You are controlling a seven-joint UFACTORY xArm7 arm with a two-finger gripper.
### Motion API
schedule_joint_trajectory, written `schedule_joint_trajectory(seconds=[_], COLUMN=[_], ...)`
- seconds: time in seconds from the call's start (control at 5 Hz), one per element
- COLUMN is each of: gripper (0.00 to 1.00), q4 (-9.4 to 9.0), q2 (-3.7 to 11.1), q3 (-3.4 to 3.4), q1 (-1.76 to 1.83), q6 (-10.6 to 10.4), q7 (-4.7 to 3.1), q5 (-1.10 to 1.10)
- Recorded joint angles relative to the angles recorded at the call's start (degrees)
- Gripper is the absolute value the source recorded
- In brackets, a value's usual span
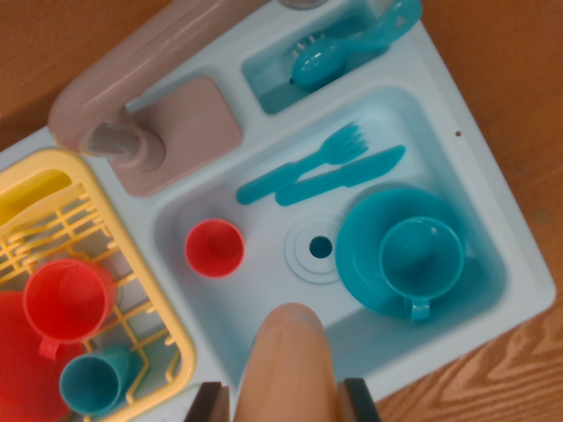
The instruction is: Pick detergent from the sink
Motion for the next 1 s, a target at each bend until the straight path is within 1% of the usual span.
schedule_joint_trajectory(seconds=[0.2, 0.4, 0.6, 0.8, 1.0], gripper=[1.0, 1.0, 1.0, 1.0, 1.0], q4=[1.44, 1.44, 2.6, 2.6, 3.5], q2=[-0.49, -0.49, -0.89, -0.89, -1.19], q3=[0.0, 0.0, 0.0, 0.0, 0.0], q1=[0.0, 0.0, 0.0, 0.0, 0.0], q6=[1.9, 1.9, 3.5, 3.5, 4.7], q7=[0.09, 0.09, 0.16, 0.16, 0.21], q5=[-0.07, -0.07, -0.12, -0.12, -0.16])
